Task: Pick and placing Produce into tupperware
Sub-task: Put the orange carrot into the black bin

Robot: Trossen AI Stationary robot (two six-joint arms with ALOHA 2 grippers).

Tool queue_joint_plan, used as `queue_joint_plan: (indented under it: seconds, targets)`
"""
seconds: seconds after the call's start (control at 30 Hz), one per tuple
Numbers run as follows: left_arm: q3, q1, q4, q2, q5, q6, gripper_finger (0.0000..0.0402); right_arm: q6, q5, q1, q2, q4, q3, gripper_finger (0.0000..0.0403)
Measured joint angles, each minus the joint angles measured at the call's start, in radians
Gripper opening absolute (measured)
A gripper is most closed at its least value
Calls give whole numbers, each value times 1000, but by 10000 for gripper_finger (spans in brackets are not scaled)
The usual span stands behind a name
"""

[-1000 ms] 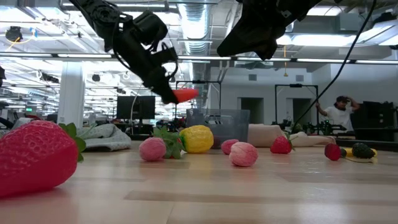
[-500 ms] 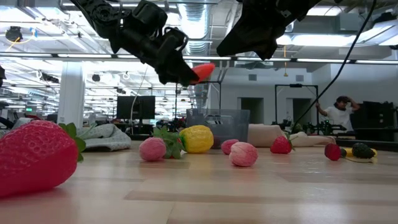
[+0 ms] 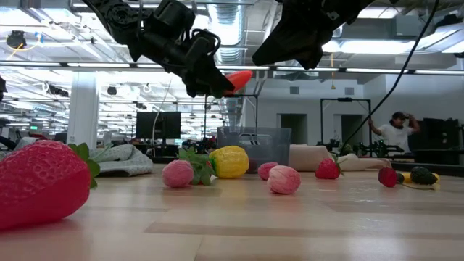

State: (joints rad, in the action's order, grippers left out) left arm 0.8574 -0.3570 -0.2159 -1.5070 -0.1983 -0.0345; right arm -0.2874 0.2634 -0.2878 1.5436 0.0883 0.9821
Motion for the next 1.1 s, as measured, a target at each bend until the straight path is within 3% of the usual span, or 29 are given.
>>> queue_joint_plan:
  seconds: [0.2, 0.4, 0.77, 1.1]
  targets:
    - [0, -9, 26, -1, -119, -44, 163, 0, 0, 0, 0, 0, 0, 43]
    - [-1, -12, -29, -9, -99, -52, 160, 1, 5, 2, 0, -8, 0, 43]
    - [77, -12, -64, -172, -200, -33, 159, 8, 7, -1, 0, -13, -1, 43]
    - [89, -13, -33, -214, -134, -24, 174, 0, 8, -12, 0, -7, -1, 43]
